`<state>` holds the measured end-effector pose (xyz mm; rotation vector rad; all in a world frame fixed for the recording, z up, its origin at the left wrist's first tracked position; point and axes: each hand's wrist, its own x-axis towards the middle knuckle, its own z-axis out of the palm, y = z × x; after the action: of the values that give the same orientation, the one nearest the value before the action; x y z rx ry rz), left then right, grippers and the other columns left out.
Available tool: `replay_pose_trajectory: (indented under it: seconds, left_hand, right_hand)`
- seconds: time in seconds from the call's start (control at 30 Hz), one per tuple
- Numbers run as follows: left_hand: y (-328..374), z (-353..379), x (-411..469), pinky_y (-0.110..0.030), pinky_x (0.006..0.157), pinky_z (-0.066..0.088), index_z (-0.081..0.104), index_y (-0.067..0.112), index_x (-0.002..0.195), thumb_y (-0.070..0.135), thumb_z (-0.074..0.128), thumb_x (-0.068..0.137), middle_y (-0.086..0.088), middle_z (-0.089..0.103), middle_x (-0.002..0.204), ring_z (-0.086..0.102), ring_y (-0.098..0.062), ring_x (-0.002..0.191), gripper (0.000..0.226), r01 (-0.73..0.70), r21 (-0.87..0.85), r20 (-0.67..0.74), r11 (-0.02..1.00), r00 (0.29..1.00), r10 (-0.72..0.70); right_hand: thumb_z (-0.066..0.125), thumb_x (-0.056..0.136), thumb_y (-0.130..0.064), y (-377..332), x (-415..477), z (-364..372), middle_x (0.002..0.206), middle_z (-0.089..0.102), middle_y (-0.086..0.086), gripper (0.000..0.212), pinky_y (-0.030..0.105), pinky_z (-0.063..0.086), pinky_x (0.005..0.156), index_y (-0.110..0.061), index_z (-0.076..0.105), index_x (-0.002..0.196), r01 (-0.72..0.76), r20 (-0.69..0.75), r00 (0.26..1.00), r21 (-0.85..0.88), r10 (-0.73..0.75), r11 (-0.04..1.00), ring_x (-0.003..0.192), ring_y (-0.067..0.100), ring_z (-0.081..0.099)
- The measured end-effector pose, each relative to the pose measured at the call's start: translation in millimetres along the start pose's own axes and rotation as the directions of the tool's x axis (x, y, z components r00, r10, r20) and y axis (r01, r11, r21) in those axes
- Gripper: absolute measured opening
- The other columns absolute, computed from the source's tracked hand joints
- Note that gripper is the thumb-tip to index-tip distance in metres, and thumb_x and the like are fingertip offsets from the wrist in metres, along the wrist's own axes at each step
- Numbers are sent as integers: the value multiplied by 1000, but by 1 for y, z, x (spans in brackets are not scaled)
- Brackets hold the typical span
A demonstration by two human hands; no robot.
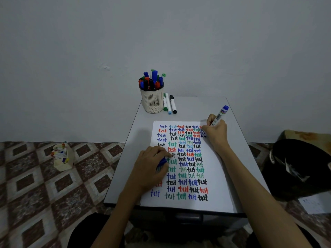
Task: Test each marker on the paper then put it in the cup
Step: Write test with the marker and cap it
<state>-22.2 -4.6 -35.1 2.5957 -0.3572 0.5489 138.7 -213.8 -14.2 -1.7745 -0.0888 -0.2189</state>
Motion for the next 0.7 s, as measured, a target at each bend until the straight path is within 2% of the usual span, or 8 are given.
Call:
replay_pose_trajectory:
  seconds: [0.13,0.23,0.37,0.47,0.7]
  left_hand:
    - [0,0,1,-18,84,29,60,23,109,36,45,85,10,55,110,41,0,99,31,8,2,5,1000,1000,-8]
    - [-1,0,1,-20,84,30,60,24,109,36,46,85,9,55,110,42,-1,100,30,6,8,4,1000,1000,-6]
    - [0,0,0,-17,85,28,61,23,109,36,45,85,8,55,111,41,0,100,32,10,9,5,1000,1000,-10]
    - [0,0,0,-16,85,27,61,23,109,36,45,85,9,55,110,41,0,100,32,14,3,5,1000,1000,-14]
    - [-1,0,0,-22,84,31,61,23,109,36,45,85,8,56,110,43,-2,100,31,12,-1,1,1000,1000,-12]
  right_hand:
    - [60,74,14,0,-1,-3,63,48,7,38,34,49,60,-16,39,62,-21,-19,1000,34,22,999,60,21,52]
    - [59,76,14,-3,-3,-2,60,47,3,39,25,44,52,-16,39,62,-7,-67,998,43,10,999,53,12,48]
    - [55,80,13,-6,-4,0,60,44,2,37,17,40,46,-15,38,64,23,-70,997,16,-21,1000,52,11,44]
    - [54,79,14,-4,-3,-2,60,44,3,37,22,41,51,-15,38,64,16,-77,997,49,-12,999,53,12,45]
    - [54,78,14,-3,-1,0,61,45,3,38,24,42,53,-16,38,63,-21,-20,1000,28,22,999,55,13,46]
